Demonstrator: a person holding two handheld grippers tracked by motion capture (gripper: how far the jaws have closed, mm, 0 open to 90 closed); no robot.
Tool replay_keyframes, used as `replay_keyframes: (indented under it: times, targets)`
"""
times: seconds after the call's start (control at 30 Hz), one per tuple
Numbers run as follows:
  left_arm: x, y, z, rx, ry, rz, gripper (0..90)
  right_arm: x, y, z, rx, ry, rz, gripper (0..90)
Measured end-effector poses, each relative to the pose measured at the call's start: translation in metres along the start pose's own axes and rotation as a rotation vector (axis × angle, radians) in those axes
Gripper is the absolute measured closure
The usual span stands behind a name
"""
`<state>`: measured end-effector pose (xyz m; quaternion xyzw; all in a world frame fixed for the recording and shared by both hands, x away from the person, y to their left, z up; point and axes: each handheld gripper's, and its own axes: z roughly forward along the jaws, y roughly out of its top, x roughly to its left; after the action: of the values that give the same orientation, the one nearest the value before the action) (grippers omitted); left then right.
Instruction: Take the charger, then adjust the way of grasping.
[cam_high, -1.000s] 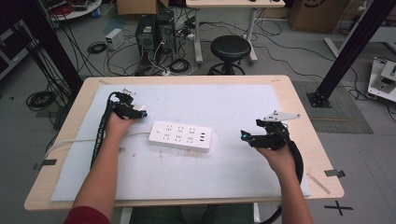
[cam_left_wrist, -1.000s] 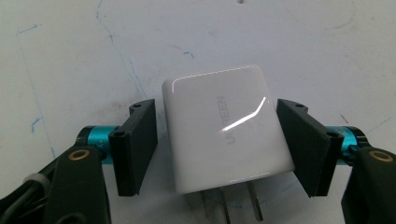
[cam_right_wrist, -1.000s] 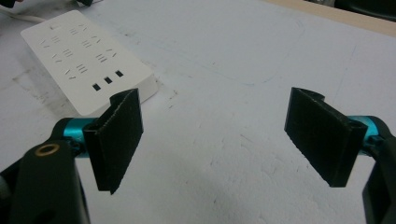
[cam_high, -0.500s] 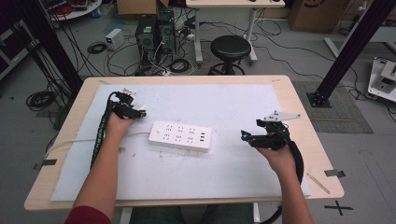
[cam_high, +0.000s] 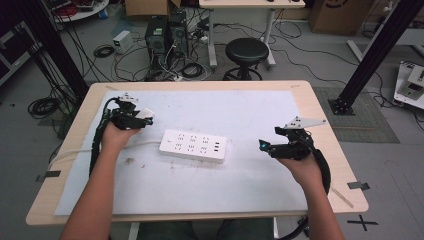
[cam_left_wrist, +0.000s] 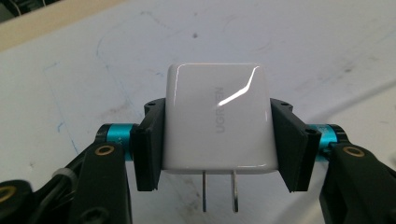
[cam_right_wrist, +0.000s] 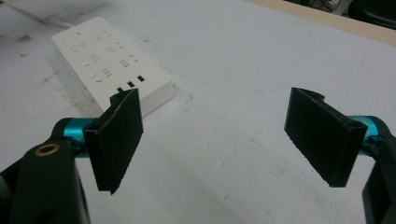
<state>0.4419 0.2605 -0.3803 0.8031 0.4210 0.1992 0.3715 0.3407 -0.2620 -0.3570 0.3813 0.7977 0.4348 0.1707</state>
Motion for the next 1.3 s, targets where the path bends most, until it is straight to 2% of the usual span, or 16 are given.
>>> replay_keyframes:
  times: [0.03, 0.2, 0.23, 0.27, 0.43, 0.63, 0.67, 0.8, 0.83, 0.97, 1.07, 1.13, 1.17, 1.2, 1.23, 1.3]
  targets:
    - [-0.011, 0.003, -0.020, -0.031, -0.021, 0.032, 42.5, 0.001, 0.001, -0.002, 0.003, 0.001, -0.001, 19.8]
    - [-0.039, 0.008, -0.060, -0.101, -0.096, 0.109, 42.5, 0.013, 0.009, -0.009, -0.015, 0.054, -0.036, 19.7]
    - [-0.039, 0.008, -0.060, -0.101, -0.096, 0.109, 42.5, 0.013, 0.009, -0.009, -0.015, 0.054, -0.036, 19.7]
    - [-0.052, 0.007, -0.074, -0.123, -0.135, 0.144, 42.5, 0.018, 0.010, -0.010, -0.021, 0.077, -0.040, 19.7]
    - [-0.070, 0.001, -0.089, -0.150, -0.172, 0.209, 42.5, 0.024, 0.009, -0.008, -0.017, 0.102, -0.033, 19.8]
    - [-0.086, -0.007, -0.090, -0.158, -0.212, 0.269, 42.5, 0.028, 0.006, -0.003, -0.017, 0.126, -0.016, 19.8]
    - [-0.091, -0.010, -0.086, -0.162, -0.239, 0.288, 42.5, 0.028, 0.005, -0.001, -0.017, 0.132, -0.014, 19.8]
    - [-0.098, -0.012, -0.080, -0.164, -0.267, 0.313, 42.5, 0.032, 0.005, 0.004, -0.010, 0.150, -0.020, 19.8]
    - [-0.104, -0.014, -0.076, -0.173, -0.294, 0.328, 42.5, 0.033, 0.005, 0.004, -0.008, 0.154, -0.018, 19.8]
    - [-0.116, -0.015, -0.070, -0.188, -0.329, 0.361, 42.5, 0.038, 0.005, 0.009, 0.007, 0.187, -0.007, 19.7]
    - [-0.135, -0.017, -0.062, -0.207, -0.367, 0.432, 42.5, 0.048, 0.007, 0.016, 0.025, 0.232, 0.004, 19.7]
    - [-0.146, -0.019, -0.057, -0.217, -0.396, 0.449, 42.4, 0.054, 0.008, 0.020, 0.032, 0.258, 0.029, 19.7]
    - [-0.146, -0.019, -0.057, -0.217, -0.396, 0.449, 42.4, 0.054, 0.008, 0.020, 0.032, 0.258, 0.029, 19.7]
    - [-0.156, -0.022, -0.052, -0.234, -0.415, 0.482, 42.4, 0.057, 0.008, 0.022, 0.030, 0.271, 0.037, 19.7]
    - [-0.162, -0.023, -0.049, -0.245, -0.420, 0.498, 42.5, 0.063, 0.008, 0.029, 0.031, 0.312, 0.046, 19.7]
    - [-0.172, -0.025, -0.044, -0.258, -0.404, 0.550, 42.5, 0.069, 0.008, 0.034, 0.035, 0.343, 0.060, 19.7]
